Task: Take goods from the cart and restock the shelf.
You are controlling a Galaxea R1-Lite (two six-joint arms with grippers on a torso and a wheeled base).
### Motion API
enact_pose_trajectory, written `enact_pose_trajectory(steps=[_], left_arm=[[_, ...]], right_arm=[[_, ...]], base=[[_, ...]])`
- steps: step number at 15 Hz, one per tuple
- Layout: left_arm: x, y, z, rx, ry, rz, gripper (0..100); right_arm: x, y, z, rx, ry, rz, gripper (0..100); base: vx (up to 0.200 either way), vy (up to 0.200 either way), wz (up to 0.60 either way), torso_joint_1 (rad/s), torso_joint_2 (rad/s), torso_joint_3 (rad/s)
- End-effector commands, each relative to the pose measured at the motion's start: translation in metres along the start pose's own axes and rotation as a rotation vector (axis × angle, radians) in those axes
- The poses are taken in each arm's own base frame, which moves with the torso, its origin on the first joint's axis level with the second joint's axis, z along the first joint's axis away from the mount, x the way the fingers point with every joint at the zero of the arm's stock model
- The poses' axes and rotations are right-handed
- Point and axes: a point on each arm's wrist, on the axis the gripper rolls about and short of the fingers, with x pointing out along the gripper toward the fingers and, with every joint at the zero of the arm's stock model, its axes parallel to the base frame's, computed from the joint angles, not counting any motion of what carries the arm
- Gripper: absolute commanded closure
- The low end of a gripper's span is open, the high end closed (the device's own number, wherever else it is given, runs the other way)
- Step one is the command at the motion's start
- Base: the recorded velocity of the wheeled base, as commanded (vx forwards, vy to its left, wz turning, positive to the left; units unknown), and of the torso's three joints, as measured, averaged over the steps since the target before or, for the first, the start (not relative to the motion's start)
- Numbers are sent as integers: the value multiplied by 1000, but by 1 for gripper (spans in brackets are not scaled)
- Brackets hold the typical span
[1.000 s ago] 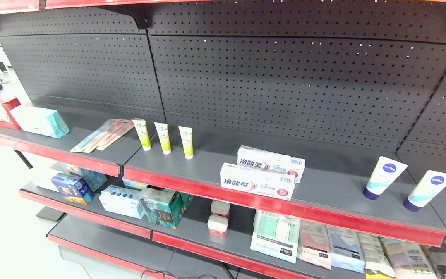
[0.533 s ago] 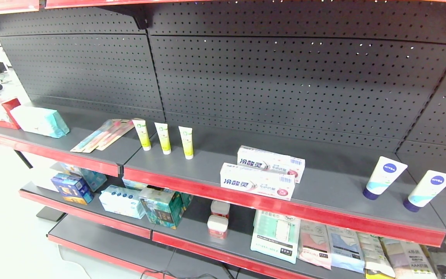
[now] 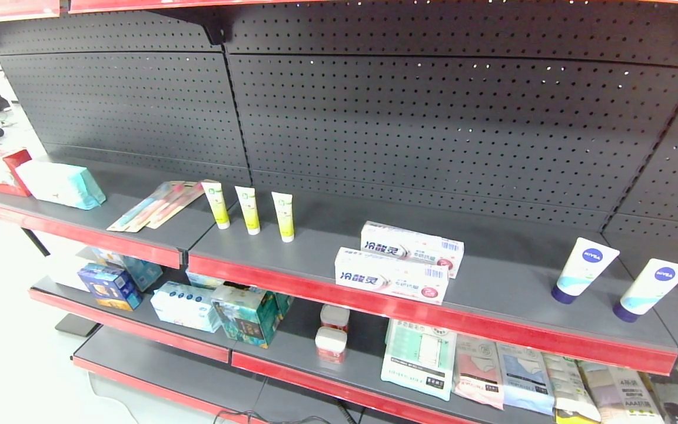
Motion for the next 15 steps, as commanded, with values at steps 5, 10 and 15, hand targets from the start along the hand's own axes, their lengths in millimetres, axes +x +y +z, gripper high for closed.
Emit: enact_pose_trajectory(steps=[5, 10, 15], left_arm=[[-1, 0, 0, 3, -17, -1, 0], [-1, 0, 0, 3, -17, -1, 0], [-1, 0, 0, 3, -17, -1, 0]], right_arm=[[0, 0, 0, -3, -1, -1, 0], [0, 0, 0, -3, -1, -1, 0], [0, 0, 0, -1, -1, 0, 0]], base=[[0, 0, 0, 0, 0, 0], [160, 0, 0, 0, -2, 1], [40, 0, 0, 2, 0, 0]])
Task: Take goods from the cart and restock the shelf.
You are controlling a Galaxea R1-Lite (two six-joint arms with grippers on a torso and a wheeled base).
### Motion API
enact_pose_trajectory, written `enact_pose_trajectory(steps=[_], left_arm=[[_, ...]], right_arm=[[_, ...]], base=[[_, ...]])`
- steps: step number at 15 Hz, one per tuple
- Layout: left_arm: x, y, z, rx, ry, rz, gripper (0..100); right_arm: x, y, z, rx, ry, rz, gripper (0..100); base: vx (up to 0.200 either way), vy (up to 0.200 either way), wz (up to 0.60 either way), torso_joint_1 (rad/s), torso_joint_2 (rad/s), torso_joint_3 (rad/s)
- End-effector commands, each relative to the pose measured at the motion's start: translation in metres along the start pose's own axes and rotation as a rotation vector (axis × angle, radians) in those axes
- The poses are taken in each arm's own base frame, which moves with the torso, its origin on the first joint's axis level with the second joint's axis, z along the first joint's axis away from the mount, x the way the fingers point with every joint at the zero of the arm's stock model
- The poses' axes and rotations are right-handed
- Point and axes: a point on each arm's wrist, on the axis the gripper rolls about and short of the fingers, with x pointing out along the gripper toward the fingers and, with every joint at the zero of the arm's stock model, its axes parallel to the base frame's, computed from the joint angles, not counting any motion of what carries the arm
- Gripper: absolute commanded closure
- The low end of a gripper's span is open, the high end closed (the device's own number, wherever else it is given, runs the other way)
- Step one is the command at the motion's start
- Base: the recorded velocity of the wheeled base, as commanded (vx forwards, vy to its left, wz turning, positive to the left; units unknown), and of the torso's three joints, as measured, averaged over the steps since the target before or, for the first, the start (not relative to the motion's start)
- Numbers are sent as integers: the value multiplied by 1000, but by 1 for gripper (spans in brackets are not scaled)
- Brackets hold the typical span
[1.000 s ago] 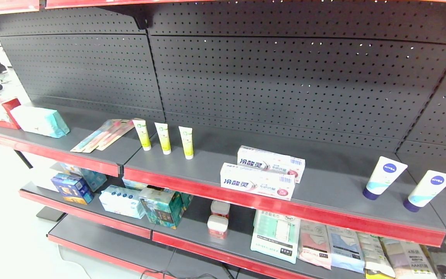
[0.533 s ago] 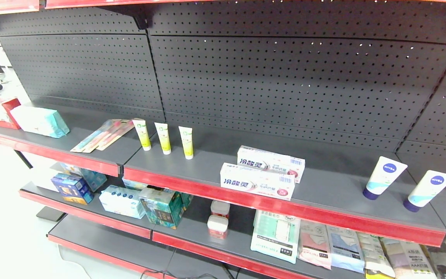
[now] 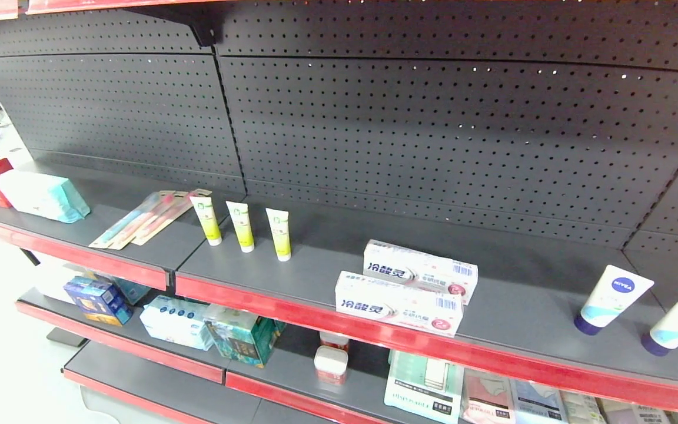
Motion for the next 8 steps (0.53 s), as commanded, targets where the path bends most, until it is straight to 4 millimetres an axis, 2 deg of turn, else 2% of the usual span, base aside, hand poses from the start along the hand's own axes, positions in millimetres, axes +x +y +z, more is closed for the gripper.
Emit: enact_pose_trajectory(steps=[1, 5, 8], left_arm=[[0, 0, 0, -1, 0, 0, 0], [0, 0, 0, 0, 0, -1, 0], [0, 0, 0, 0, 0, -4, 0]], right_arm=[[0, 0, 0, 0, 1, 1, 0], [0, 0, 0, 1, 1, 1, 0], [0, 0, 0, 0, 2, 3, 0]], base=[[0, 0, 0, 0, 0, 0], [0, 0, 0, 0, 0, 0], [0, 0, -600, 4, 1, -2]])
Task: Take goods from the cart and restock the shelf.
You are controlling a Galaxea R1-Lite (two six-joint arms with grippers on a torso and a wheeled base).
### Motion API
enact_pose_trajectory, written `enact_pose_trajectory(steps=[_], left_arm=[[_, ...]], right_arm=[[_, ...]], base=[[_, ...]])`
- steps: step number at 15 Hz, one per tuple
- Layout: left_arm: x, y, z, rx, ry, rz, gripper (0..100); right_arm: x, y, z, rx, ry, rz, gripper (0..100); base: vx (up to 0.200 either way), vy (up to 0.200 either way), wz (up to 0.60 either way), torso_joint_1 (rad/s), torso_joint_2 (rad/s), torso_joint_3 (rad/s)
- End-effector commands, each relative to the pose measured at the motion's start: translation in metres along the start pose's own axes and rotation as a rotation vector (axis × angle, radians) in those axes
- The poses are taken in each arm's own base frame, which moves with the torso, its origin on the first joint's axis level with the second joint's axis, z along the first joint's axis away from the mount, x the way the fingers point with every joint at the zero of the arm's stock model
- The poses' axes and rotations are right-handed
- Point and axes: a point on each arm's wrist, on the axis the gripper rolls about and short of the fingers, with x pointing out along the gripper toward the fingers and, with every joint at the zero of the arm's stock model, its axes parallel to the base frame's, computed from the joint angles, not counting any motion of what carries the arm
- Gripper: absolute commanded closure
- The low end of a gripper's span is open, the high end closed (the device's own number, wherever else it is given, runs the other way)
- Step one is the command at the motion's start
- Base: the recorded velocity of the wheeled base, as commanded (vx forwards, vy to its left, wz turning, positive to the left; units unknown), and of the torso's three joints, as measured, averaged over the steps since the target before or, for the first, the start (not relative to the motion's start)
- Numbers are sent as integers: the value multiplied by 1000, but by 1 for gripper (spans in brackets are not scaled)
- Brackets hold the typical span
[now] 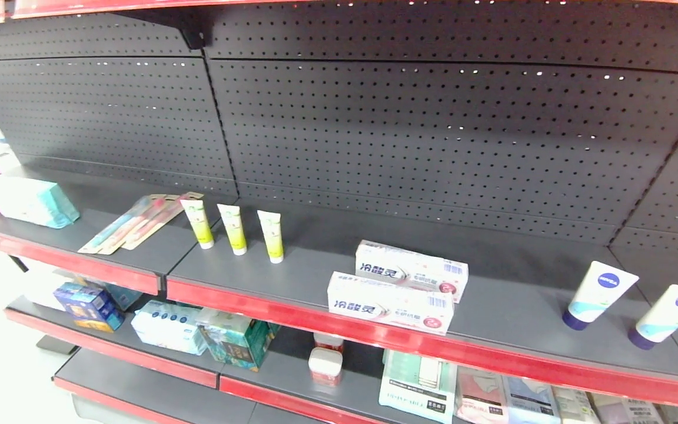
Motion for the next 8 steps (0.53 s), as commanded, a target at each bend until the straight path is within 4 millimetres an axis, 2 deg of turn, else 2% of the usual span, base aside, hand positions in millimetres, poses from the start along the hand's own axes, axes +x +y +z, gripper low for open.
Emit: enact_pose_trajectory(steps=[1, 7, 8], left_arm=[[0, 0, 0, 0, 0, -1, 0], [0, 0, 0, 0, 0, -1, 0], [0, 0, 0, 0, 0, -1, 0]], right_arm=[[0, 0, 0, 0, 1, 0, 0], [1, 0, 0, -2, 7, 2, 0], [0, 0, 0, -2, 6, 4, 0]], base=[[0, 0, -600, 2, 7, 2], [0, 0, -600, 5, 8, 4], [0, 0, 0, 0, 0, 0]])
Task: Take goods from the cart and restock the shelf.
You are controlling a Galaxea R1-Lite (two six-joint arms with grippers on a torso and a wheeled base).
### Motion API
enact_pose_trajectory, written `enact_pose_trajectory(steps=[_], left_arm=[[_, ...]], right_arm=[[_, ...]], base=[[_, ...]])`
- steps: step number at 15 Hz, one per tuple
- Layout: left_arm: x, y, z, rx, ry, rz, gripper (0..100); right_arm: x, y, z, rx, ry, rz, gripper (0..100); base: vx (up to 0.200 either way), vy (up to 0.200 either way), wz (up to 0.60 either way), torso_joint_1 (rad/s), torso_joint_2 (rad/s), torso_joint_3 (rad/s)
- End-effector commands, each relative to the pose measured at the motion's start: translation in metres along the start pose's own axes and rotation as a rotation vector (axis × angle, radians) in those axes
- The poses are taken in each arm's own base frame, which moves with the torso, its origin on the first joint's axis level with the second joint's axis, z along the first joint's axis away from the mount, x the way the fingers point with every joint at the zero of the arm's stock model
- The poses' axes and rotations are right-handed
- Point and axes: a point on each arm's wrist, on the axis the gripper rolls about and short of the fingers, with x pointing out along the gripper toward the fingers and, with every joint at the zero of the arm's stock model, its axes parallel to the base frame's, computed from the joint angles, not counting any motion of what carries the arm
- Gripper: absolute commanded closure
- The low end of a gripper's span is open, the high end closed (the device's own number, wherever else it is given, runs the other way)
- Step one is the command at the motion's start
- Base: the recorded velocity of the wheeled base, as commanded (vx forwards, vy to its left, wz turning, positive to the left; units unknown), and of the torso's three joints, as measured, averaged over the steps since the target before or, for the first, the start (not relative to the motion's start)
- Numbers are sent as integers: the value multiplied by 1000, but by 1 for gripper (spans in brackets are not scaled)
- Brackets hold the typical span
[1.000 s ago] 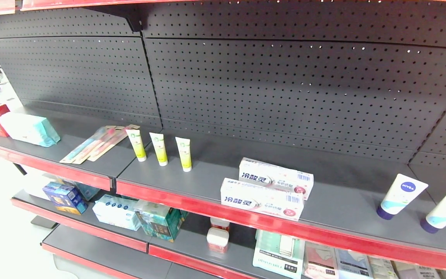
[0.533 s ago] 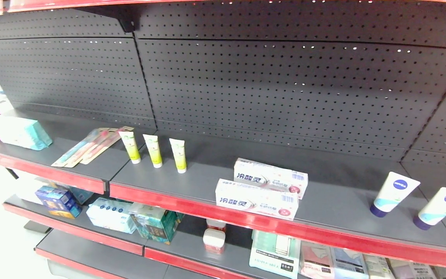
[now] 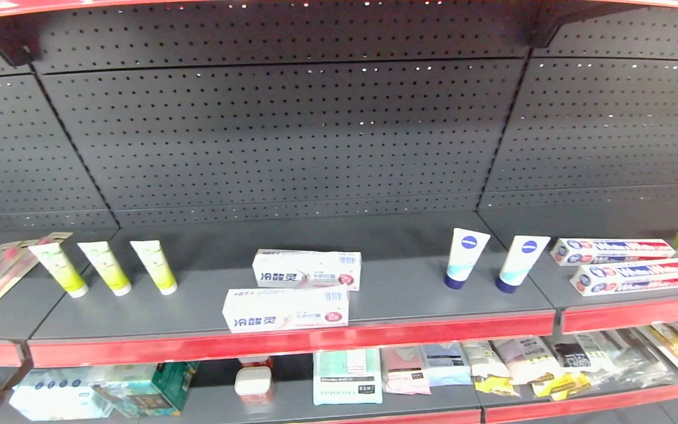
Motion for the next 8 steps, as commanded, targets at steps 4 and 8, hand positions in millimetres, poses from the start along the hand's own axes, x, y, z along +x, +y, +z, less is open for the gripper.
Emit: enact_pose_trajectory(steps=[4, 8], left_arm=[[0, 0, 0, -2, 0, 0, 0], [0, 0, 0, -3, 0, 16, 0]], right_arm=[[0, 0, 0, 3, 0, 4, 0], [0, 0, 0, -2, -2, 18, 0]], base=[[0, 0, 0, 0, 0, 0], [0, 0, 0, 0, 0, 0]])
